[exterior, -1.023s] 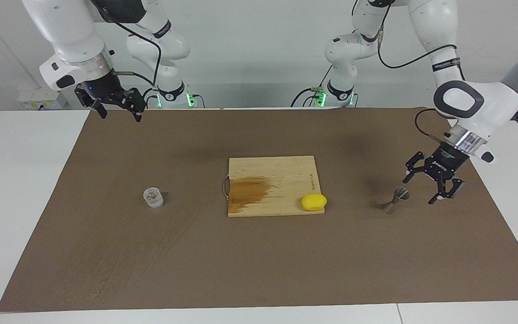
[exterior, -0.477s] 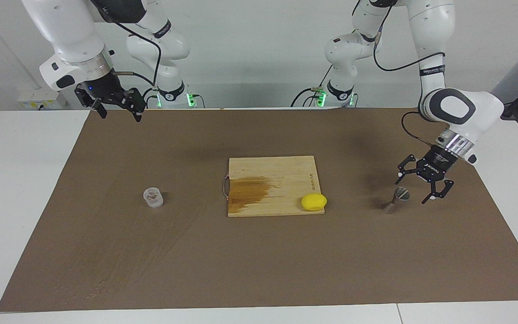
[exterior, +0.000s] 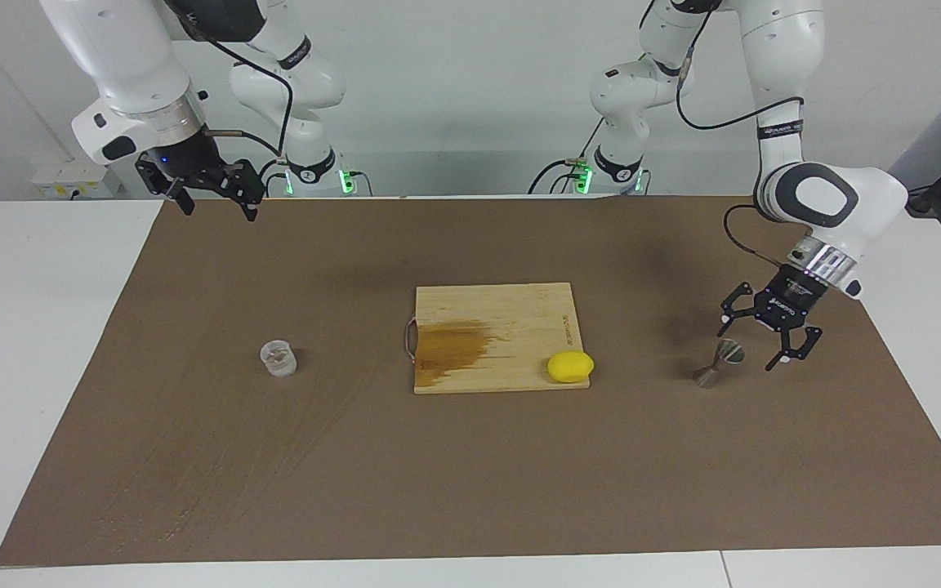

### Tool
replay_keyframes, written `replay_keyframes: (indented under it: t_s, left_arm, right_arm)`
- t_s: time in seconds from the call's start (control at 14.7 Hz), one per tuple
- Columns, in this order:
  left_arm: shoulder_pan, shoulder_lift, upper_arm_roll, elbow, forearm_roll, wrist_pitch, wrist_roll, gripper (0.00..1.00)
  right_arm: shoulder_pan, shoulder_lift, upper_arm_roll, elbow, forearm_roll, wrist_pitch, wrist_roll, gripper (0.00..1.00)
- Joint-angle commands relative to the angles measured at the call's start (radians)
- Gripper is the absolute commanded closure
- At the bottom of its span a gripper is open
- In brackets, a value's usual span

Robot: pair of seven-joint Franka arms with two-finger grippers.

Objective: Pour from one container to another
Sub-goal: 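Move the left gripper onto the small metal cup and close it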

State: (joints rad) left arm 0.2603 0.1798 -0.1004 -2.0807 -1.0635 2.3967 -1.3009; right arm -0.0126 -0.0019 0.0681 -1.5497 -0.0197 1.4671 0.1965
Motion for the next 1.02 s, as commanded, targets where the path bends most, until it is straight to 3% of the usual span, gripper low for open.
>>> replay_keyframes:
  t_s: [0.0,0.61,0.95]
  left_arm:
    - [-0.015,-0.031,0.001,-0.042,-0.024,0.033,-0.009,0.03]
    - [-0.033,-0.034,-0.001,-0.056,-0.046,0.059,-0.008,0.18]
    - [-0.032,-0.039,-0.001,-0.068,-0.047,0.056,-0.008,0.19]
  right_arm:
    - [-0.015,-0.013,0.01,-0.01,0.007,-0.005,0.014,0.0]
    - [-0.015,-0.013,0.01,-0.01,0.007,-0.005,0.014,0.0]
    - [-0.015,-0.013,0.01,-0.01,0.007,-0.004,0.014,0.0]
